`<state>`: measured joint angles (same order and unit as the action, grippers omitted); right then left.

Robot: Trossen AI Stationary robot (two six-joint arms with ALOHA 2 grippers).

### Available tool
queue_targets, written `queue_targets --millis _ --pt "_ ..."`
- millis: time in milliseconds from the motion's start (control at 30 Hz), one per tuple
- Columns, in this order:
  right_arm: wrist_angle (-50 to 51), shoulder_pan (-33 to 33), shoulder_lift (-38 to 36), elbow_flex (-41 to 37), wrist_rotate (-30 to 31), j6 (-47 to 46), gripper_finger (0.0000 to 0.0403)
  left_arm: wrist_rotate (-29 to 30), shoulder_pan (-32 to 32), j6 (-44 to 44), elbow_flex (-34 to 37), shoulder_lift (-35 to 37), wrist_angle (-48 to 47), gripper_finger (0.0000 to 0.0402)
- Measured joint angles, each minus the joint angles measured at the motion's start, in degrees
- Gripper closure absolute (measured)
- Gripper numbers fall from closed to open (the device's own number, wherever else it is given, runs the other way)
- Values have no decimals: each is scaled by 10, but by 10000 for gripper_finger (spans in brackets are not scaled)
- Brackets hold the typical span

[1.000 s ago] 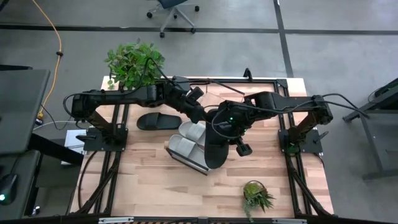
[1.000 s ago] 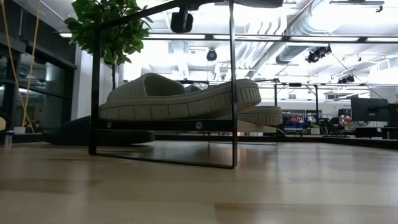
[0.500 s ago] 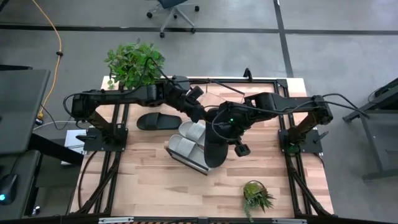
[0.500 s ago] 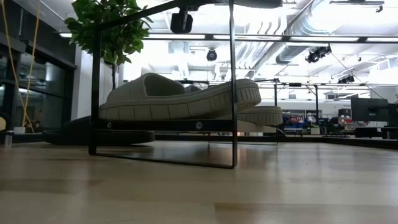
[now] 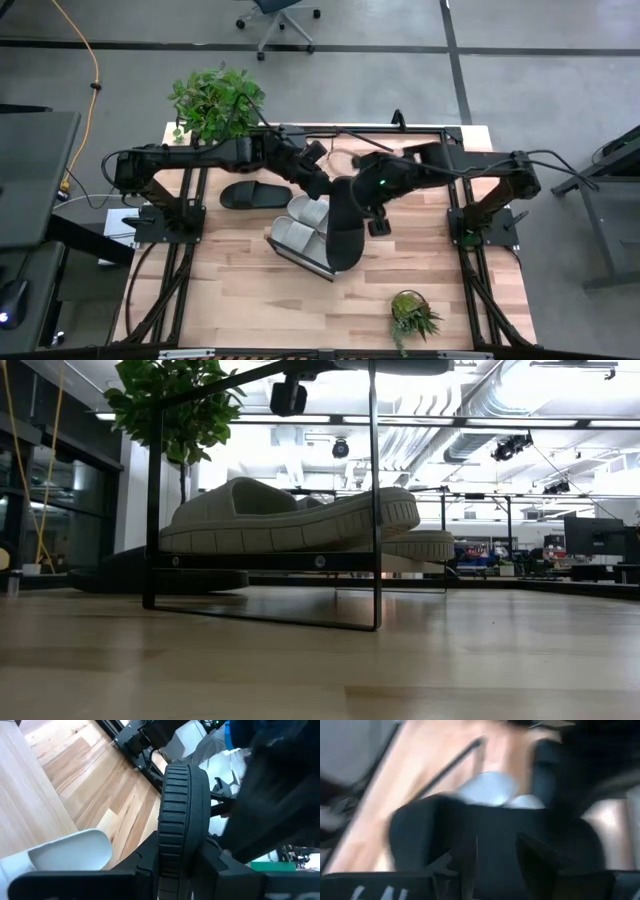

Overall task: Pick and place slides into the shelf
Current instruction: Put the bottom black slide on the shelf

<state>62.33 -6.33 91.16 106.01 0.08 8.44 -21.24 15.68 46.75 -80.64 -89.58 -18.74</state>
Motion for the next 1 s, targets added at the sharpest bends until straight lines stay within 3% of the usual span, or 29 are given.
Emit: queue_targets --millis 267,600,767,1000 --pt "-42 0 -87 0 169 -61 275 90 1 -1 0 0 47 338" --pt "5 -19 -175 -12 305 -152 274 168 1 -7 0 0 140 340" --pt "-87 -58 -264 -162 354 -209 274 172 1 -13 0 0 165 338" --pt "-309 -110 -407 -383 379 -307 274 183 1 -15 0 6 187 338"
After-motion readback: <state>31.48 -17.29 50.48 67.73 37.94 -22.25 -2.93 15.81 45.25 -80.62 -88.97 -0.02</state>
